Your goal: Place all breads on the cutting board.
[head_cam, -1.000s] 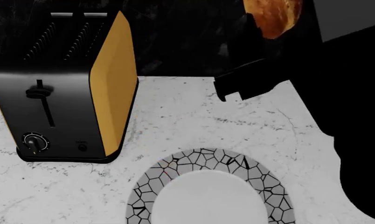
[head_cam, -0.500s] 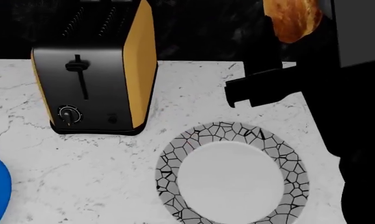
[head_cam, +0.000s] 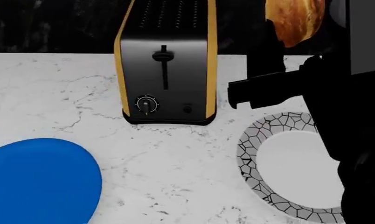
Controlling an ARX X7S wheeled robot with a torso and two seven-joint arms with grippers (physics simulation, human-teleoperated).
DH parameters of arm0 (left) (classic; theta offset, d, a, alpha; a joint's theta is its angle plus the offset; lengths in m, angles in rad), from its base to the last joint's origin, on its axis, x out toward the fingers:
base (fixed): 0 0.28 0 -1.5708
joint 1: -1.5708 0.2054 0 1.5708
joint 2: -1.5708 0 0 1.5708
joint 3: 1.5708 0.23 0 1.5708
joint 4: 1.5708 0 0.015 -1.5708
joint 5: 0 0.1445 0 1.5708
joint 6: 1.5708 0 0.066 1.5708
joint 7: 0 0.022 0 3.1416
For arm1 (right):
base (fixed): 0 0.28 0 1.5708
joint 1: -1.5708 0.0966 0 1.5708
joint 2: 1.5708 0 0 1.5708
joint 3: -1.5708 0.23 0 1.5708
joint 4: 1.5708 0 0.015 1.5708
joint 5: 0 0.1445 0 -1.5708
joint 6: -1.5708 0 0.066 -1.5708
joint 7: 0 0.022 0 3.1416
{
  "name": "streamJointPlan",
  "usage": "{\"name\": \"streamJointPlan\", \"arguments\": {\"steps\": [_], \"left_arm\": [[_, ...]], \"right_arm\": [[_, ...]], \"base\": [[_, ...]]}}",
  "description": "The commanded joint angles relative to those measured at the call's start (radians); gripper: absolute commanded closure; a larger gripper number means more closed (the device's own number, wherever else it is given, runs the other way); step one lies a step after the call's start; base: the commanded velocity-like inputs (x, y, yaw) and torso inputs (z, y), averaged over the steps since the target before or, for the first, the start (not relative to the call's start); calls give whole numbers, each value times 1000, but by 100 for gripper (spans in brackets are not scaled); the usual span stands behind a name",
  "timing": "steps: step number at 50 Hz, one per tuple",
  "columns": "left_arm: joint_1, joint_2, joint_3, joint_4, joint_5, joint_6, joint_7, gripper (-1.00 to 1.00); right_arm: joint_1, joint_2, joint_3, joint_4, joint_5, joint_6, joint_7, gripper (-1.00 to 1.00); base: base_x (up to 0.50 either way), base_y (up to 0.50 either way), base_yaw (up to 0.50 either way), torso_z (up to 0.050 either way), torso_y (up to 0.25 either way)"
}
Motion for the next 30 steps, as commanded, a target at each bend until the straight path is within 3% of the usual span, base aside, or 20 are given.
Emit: {"name": "streamJointPlan", "arguments": {"steps": [1, 30], "left_arm": [[0, 10, 0, -18, -10, 13, -30, 100], [16, 34, -7, -19, 2, 28, -31, 100]], "right_arm": [[-34, 10, 6, -3, -23, -12, -27, 100], [-78, 3, 9, -14, -48, -52, -42, 100]], "base": [[0, 500, 0, 0, 0], [0, 500, 0, 0, 0]]}}
